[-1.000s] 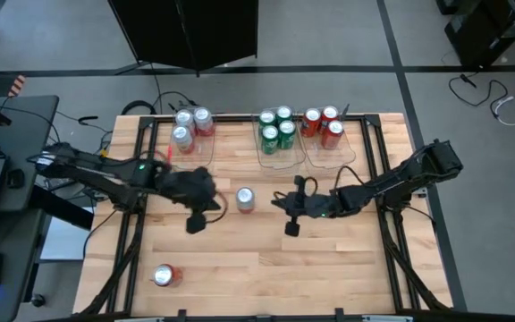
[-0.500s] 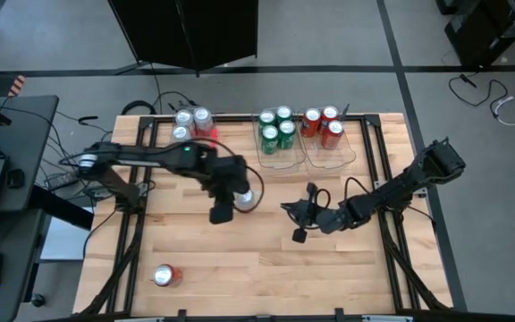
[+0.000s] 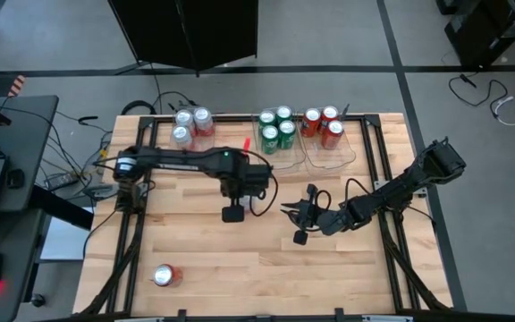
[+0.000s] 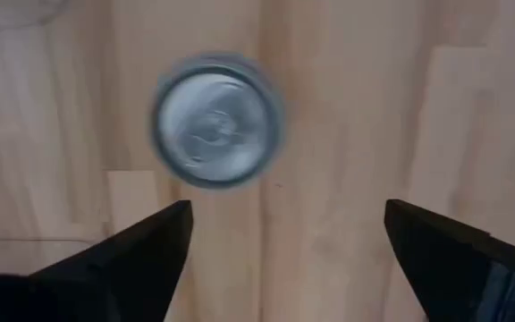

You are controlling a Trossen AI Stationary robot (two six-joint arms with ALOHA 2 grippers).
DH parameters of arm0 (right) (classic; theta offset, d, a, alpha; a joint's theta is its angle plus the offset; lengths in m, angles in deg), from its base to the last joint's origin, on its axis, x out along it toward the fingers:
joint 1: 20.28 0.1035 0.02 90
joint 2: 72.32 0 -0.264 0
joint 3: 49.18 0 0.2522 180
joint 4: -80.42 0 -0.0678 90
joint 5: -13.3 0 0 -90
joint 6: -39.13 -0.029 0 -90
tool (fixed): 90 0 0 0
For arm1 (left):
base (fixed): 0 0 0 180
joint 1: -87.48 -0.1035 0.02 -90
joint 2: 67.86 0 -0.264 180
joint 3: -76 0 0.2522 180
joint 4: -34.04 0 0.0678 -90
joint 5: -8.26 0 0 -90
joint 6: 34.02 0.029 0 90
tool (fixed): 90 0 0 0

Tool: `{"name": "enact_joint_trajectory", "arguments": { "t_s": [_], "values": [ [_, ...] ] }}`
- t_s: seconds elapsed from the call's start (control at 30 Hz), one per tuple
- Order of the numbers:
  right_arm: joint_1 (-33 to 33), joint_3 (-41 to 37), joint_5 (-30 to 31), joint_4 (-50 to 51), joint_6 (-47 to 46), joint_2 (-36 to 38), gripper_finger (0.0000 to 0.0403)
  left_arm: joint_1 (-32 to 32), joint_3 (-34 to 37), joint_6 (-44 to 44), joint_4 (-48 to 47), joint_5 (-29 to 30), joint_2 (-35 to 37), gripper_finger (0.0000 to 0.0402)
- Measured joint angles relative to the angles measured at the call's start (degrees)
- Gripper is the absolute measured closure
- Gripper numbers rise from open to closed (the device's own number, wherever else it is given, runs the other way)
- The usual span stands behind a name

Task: Sort soda cans
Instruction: Put the white soda can into the left transparent bin

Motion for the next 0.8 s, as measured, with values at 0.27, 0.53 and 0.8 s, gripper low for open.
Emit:
{"name": "enact_joint_trajectory", "arguments": {
  "t_s": [0.27, 0.53, 0.8],
  "values": [
    [0.0, 0.0, -0.8, 0.1, 0.0, 0.0, 0.0318, -2.5, 0.0, 3.2, 5.0, 0.4, -0.5, 0.0018],
    [0.0, 0.0, -1.5, 0.1, 0.2, 0.0, 0.0313, -4.2, 1.4, 5.9, 9.2, -1.0, -0.9, 0.0018],
    [0.0, 0.0, -1.9, 0.2, 0.5, 0.0, 0.0313, -4.5, 6.1, 6.1, 12.7, -4.0, -0.9, 0.0018]
  ]
}}
